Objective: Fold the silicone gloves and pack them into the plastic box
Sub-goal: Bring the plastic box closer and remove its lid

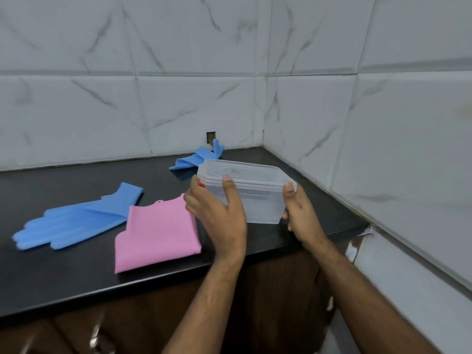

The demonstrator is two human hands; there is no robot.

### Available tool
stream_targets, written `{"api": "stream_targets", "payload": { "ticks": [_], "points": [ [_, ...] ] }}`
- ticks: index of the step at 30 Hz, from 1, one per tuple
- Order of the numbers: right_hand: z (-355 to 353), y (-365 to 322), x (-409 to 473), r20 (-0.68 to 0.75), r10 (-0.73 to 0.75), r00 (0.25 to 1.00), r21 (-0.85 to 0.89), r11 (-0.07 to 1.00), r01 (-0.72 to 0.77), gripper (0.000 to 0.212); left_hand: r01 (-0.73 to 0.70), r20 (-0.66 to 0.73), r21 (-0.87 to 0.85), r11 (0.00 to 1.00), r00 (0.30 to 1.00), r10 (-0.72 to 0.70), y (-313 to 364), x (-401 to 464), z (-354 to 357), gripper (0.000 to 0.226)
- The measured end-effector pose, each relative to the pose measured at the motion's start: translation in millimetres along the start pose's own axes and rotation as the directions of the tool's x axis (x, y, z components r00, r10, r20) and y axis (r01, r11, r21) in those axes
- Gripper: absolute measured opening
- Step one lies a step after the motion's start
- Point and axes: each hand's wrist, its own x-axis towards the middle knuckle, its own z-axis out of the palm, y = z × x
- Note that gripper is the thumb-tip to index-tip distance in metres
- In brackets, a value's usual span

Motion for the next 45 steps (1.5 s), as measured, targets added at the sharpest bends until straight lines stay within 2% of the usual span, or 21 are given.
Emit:
{"api": "stream_targets", "payload": {
  "ticks": [3, 10, 16, 21, 26, 28, 30, 36, 37, 38, 41, 42, 43, 45],
  "points": [
    [1.6, -2.2, 3.9, 0.080, -0.019, 0.997, 0.048, 0.999, 0.016, 0.049, 0.009, 0.041, 0.092, 0.996, 0.999, -0.013, 3.8, -8.7, -21.7, 0.073],
    [-5.4, -0.4, -3.3, 0.114, -0.061, 0.992, 0.073, 0.996, 0.053, 0.068, 0.021, 0.269, 0.201, 0.979, 0.960, -0.076, -3.4, -1.4, -55.0, 0.089],
    [-10.1, -7.4, -6.1, 0.099, -0.058, 0.993, 0.130, 0.991, 0.045, 0.070, -0.026, 0.345, 0.252, 0.967, 0.937, -0.064, -4.9, 10.5, -64.1, 0.076],
    [-9.1, -12.0, -5.4, 0.092, -0.046, 0.995, 0.099, 0.994, 0.037, 0.067, -0.024, 0.367, 0.185, 0.982, 0.929, -0.046, -4.4, 12.4, -64.4, 0.066],
    [-7.4, -12.5, -9.0, 0.007, -0.114, 0.993, 0.009, 0.993, 0.114, 0.070, 0.155, 0.337, 0.162, 0.975, 0.920, -0.202, 1.8, 26.3, -63.9, 0.072],
    [-5.6, -13.7, -10.5, -0.057, -0.131, 0.990, 0.030, 0.991, 0.133, 0.076, 0.193, 0.319, 0.158, 0.968, 0.918, -0.235, 3.5, 33.7, -63.8, 0.065],
    [-2.9, -17.0, -11.6, -0.106, -0.140, 0.985, -0.004, 0.990, 0.140, 0.079, 0.162, 0.294, 0.204, 0.966, 0.931, -0.218, 3.9, 38.5, -62.9, 0.057],
    [0.4, -36.7, -15.7, -0.137, -0.062, 0.989, -0.139, 0.989, 0.043, 0.096, 0.086, 0.194, 0.307, 0.948, 0.969, -0.151, 10.0, 32.4, -62.8, 0.055],
    [0.3, -41.6, -17.3, -0.143, -0.052, 0.988, -0.135, 0.990, 0.033, 0.094, 0.064, 0.183, 0.299, 0.952, 0.975, -0.123, 12.1, 30.5, -64.0, 0.054],
    [0.3, -47.2, -18.9, -0.149, -0.037, 0.988, -0.110, 0.994, 0.021, 0.083, 0.045, 0.172, 0.284, 0.958, 0.980, -0.097, 14.9, 29.1, -65.2, 0.052],
    [1.7, -63.6, -21.5, -0.149, 0.011, 0.989, 0.052, 0.999, -0.004, 0.019, -0.013, 0.137, 0.204, 0.979, 0.990, -0.015, 24.4, 26.6, -69.0, 0.048],
    [1.9, -67.2, -20.5, -0.140, 0.012, 0.990, 0.097, 0.995, 0.002, 0.011, -0.029, 0.128, 0.149, 0.988, 0.992, 0.009, 28.1, 25.8, -70.7, 0.045],
    [2.2, -70.2, -19.6, -0.130, 0.001, 0.991, 0.131, 0.991, 0.016, 0.016, -0.030, 0.121, 0.072, 0.997, 0.992, 0.021, 31.9, 25.2, -72.5, 0.043],
    [3.7, -78.5, -19.5, -0.097, -0.025, 0.995, 0.192, 0.981, 0.043, 0.047, 0.008, 0.101, -0.100, 0.995, 0.995, 0.002, 37.3, 25.8, -76.3, 0.040]
  ]
}}
